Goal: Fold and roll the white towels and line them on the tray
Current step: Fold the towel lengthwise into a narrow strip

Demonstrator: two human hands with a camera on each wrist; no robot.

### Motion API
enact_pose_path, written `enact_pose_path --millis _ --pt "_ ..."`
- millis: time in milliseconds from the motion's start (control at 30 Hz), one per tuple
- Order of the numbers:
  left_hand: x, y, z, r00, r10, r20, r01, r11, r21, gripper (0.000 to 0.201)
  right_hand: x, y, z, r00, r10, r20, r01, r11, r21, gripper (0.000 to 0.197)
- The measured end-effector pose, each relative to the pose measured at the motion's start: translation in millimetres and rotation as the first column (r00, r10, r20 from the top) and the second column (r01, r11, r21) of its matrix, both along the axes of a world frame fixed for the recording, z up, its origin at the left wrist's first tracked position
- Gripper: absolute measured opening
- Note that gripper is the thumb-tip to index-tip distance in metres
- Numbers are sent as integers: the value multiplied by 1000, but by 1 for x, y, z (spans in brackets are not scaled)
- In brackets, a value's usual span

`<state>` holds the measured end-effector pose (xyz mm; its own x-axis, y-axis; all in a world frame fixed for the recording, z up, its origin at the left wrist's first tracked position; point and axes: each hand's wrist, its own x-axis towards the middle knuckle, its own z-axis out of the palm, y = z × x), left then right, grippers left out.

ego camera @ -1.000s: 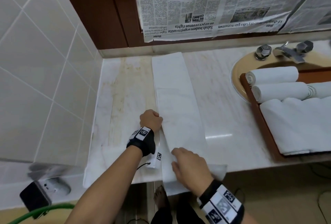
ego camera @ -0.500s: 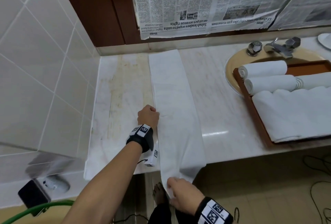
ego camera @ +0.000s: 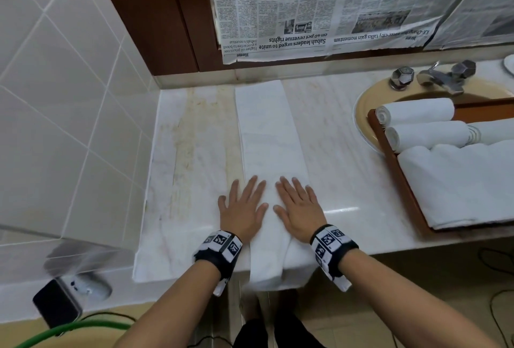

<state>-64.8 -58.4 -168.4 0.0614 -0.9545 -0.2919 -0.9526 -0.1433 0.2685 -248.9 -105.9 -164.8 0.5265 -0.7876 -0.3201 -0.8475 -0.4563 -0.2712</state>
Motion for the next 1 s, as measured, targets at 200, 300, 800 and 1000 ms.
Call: enact_pose_path --millis 200,300,800,1000 --pt "5 -10 -6 999 -24 47 19 994 103 60 -27 -34 -4 993 21 -116 -18 999 28 71" --pt "5 -19 -5 999 -5 50 -1 992 124 63 -36 -52 1 985 -58 -162 64 997 34 59" --pt "9 -87 12 992 124 -7 -120 972 204 69 -49 -29 -1 996 -22 -89 28 998 55 67" --pt "-24 -25 16 983 163 -90 -153 982 107 65 -46 -3 4 998 28 49 -28 1000 -8 84"
